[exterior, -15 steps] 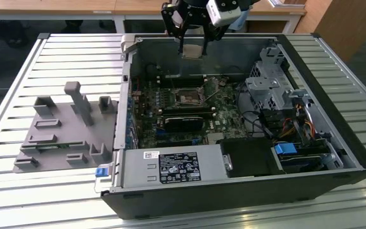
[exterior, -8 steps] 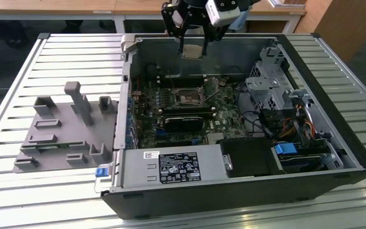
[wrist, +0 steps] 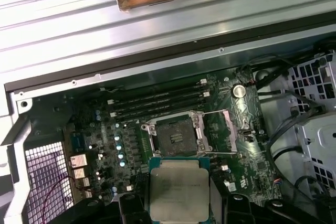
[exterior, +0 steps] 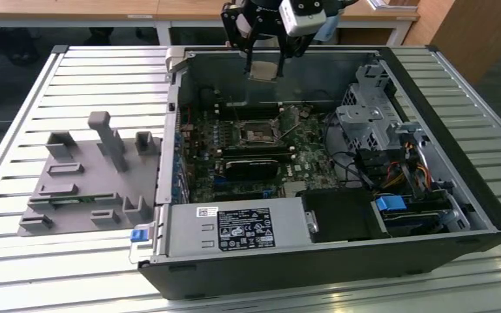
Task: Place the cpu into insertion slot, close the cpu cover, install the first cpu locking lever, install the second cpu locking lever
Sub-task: 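Place the cpu into insertion slot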
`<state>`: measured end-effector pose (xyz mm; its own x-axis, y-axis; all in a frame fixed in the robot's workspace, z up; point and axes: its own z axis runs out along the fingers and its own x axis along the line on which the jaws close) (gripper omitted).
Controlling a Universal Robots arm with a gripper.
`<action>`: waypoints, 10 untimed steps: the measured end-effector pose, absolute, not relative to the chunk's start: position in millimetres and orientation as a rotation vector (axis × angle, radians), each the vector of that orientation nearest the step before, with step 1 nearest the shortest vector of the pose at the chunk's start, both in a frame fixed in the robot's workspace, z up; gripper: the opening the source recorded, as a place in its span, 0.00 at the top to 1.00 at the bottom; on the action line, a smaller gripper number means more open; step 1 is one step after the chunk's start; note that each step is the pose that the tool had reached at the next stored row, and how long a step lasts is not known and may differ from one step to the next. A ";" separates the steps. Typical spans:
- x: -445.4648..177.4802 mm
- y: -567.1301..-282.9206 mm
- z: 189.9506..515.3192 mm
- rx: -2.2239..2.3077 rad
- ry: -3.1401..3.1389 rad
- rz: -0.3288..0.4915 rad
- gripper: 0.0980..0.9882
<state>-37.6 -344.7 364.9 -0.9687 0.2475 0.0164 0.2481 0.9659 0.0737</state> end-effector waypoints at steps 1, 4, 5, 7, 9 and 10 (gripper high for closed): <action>-37.6 -344.7 364.8 -0.407 -3.106 -0.117 0.50; -37.6 -344.7 364.8 -0.453 -3.101 -0.113 0.50; -37.6 -344.7 364.7 -0.468 -3.100 -0.113 0.50; -37.6 -344.7 364.7 -0.497 -3.096 -0.111 0.50; -37.6 -344.7 364.7 -0.527 -3.092 -0.109 0.50; -37.6 -344.7 364.6 -0.543 -3.090 -0.107 0.50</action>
<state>-37.6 -344.7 364.6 -0.9402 0.3403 0.0143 0.3404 0.9379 0.0668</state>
